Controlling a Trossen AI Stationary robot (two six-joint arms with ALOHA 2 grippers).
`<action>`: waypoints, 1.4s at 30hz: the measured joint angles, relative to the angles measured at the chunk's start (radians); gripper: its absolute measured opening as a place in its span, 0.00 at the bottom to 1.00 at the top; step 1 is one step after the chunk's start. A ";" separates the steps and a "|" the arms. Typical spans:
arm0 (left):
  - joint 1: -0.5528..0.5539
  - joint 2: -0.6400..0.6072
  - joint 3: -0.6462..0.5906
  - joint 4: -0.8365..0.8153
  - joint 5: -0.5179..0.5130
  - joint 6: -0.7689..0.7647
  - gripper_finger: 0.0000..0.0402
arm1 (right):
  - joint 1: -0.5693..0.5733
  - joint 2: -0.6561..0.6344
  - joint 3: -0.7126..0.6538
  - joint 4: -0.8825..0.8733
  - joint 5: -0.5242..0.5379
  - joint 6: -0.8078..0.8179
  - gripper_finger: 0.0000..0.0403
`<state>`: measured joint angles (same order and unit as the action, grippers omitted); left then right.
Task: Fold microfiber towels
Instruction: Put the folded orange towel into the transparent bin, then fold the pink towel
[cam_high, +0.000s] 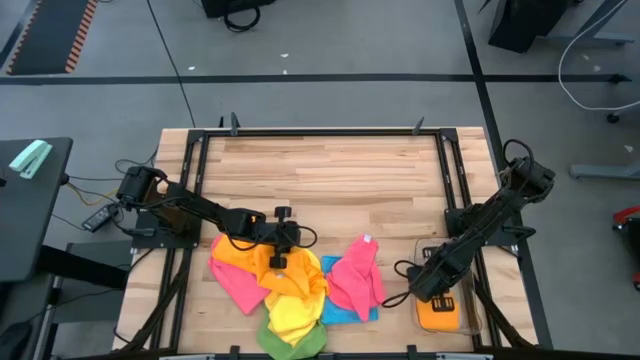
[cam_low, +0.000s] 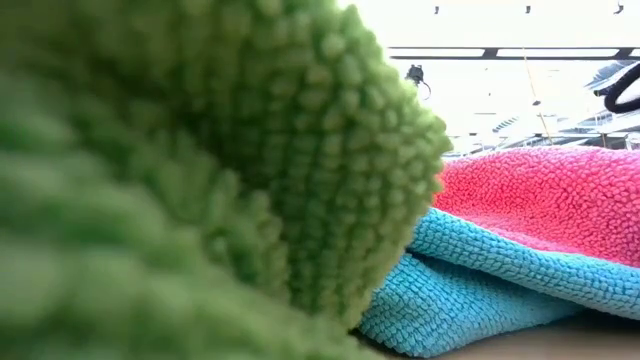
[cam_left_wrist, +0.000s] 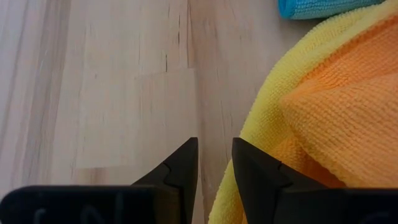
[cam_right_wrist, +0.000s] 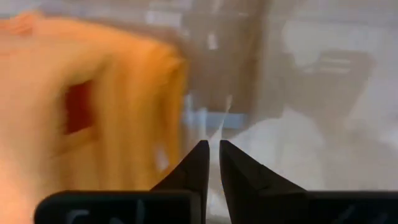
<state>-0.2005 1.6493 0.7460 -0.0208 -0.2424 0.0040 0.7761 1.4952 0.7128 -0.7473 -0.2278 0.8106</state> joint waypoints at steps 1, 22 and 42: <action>0.000 0.000 0.000 0.000 0.000 0.000 0.27 | 0.004 0.000 0.000 -0.009 0.043 -0.001 0.11; 0.000 0.000 0.000 -0.021 0.000 0.000 0.27 | 0.019 0.014 0.025 0.108 -0.084 -0.058 0.11; 0.000 0.000 0.000 -0.006 0.000 -0.010 0.27 | -0.031 0.008 0.272 -0.295 -0.225 0.035 0.11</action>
<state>-0.2005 1.6497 0.7460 -0.0269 -0.2428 -0.0059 0.7449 1.5032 0.9853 -1.0427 -0.4532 0.8460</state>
